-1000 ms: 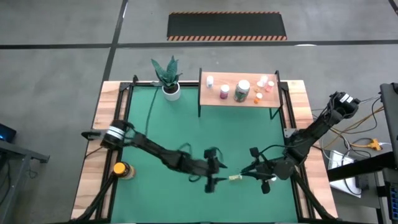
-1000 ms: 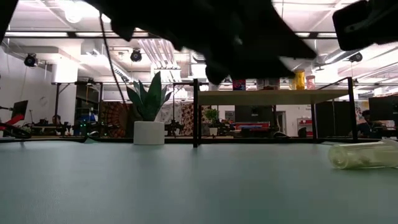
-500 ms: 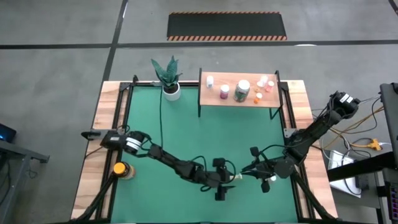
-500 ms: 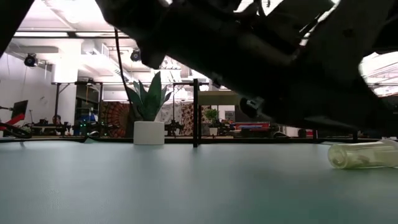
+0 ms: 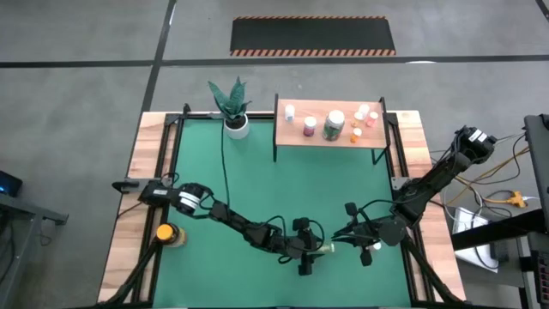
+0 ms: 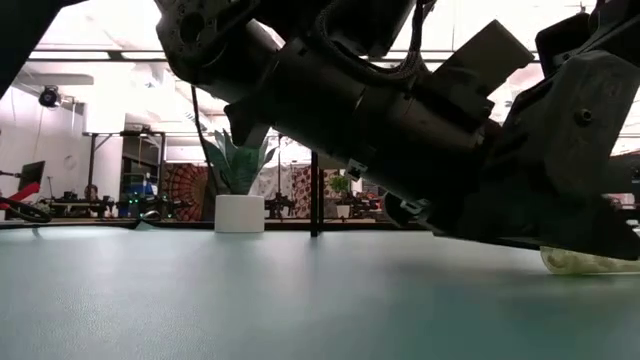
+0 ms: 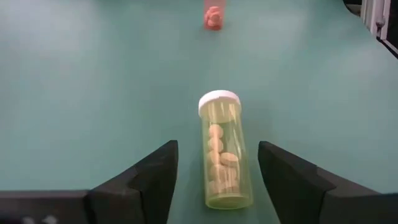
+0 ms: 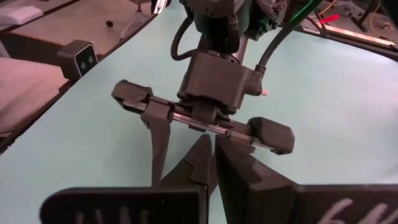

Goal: Pick and place medicine bottles onto shelf by color
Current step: Put the light yellow pill bottle on the shelf, then put the yellow pill bottle on the shelf

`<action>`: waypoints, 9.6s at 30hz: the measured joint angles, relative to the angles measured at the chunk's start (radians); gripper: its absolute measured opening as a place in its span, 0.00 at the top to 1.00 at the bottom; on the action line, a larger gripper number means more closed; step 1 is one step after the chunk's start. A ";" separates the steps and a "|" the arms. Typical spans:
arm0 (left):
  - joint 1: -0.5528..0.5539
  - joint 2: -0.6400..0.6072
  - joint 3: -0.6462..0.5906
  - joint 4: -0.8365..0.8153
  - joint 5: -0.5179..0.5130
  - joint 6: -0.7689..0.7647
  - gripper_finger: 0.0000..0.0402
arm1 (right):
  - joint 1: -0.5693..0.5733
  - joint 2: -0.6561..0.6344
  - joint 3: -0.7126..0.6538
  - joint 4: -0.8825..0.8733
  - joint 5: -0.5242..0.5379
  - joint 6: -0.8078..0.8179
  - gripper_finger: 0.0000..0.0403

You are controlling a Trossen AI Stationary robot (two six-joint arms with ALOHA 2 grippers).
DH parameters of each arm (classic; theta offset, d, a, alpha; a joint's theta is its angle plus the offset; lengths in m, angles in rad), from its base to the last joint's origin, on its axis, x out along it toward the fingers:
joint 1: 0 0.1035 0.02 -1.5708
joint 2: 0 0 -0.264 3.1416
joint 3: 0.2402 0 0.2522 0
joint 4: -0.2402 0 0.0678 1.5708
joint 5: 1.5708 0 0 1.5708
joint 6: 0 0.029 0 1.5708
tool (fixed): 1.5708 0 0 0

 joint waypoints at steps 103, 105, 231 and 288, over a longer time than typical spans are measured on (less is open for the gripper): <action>-0.008 -0.623 -0.800 0.920 -0.078 0.572 0.46 | -0.451 0.060 0.881 -1.140 0.379 0.179 0.74; -0.007 -0.623 -0.797 0.921 -0.078 0.572 0.46 | -0.529 0.033 0.953 -1.390 0.393 0.334 0.74; -0.403 -0.958 -0.365 -1.972 0.522 -1.680 0.24 | -0.519 -0.321 0.412 -0.882 -0.161 0.051 0.75; 0.451 -0.521 0.638 -1.606 0.047 0.739 0.52 | -0.520 -0.342 0.388 -0.839 -0.244 0.033 0.79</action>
